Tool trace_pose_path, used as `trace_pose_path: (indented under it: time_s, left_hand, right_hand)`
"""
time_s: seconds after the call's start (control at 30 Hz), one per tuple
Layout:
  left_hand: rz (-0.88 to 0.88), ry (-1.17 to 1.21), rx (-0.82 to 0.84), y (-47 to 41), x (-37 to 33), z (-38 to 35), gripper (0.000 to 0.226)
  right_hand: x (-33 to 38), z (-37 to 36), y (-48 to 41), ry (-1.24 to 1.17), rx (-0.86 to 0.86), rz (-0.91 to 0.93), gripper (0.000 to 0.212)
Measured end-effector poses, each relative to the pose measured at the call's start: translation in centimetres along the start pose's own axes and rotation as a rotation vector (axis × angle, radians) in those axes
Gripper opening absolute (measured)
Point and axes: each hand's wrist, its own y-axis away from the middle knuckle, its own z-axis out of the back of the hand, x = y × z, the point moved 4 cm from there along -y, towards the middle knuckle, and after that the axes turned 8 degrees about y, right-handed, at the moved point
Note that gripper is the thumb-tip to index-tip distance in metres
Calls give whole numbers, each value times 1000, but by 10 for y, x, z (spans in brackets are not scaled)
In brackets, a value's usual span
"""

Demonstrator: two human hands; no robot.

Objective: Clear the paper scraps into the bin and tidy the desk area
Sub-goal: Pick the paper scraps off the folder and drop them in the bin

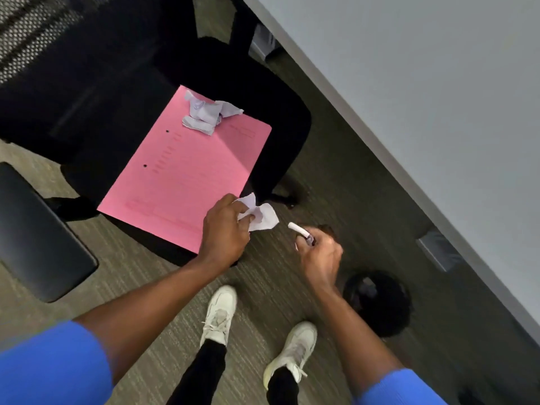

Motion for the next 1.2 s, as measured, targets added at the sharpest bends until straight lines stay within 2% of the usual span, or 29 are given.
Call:
trace_pose_path:
  time_s: [0.03,0.07,0.13,0.2,0.27,0.3,0.43,0.57,0.63,0.73,0.93,1.03,1.2]
  left_hand:
    - [-26,9,25,6,-12,-17,12]
    - [-43,17,53,9,-20,-30,11]
    - [-62,8,111,15,-32,-51,9]
    - [-85,3,174,26,-47,-81,8]
    - [-85,19,234,37,-59,-108,18]
    - [-82,20,265,42,-64,-122,24]
    - [-53,31,377,62,-78,-174,38]
    - [33,83,397,89,-80,-220,33]
    - [87,105,417,102,-77,-243,30]
    - [175,126,466,119,-74,-284,39]
    - [252,53,525,145,-59,-365,29]
    - [321,91,493,158,-53,-398,24]
    - [461,163,532,174,-46,-446,33]
  right_hand:
    - [-25,4,2,-5,11,-101,9]
    - [-45,6,4,-18,22,-199,8]
    - [-73,6,12,14,90,-323,19]
    - [-99,17,14,22,65,-254,16]
    - [-121,32,13,64,-18,-116,17]
    - [-132,39,14,112,-47,-104,17]
    - [-184,54,17,92,-149,-191,17]
    - [-231,60,20,139,-190,-123,14]
    - [-256,61,22,93,-218,-165,15]
    - [-293,56,22,14,-178,-294,17]
    - [-349,55,16,5,-134,-345,23]
    - [-374,57,9,26,-94,-380,24]
    - [-416,61,-9,75,-65,-438,23]
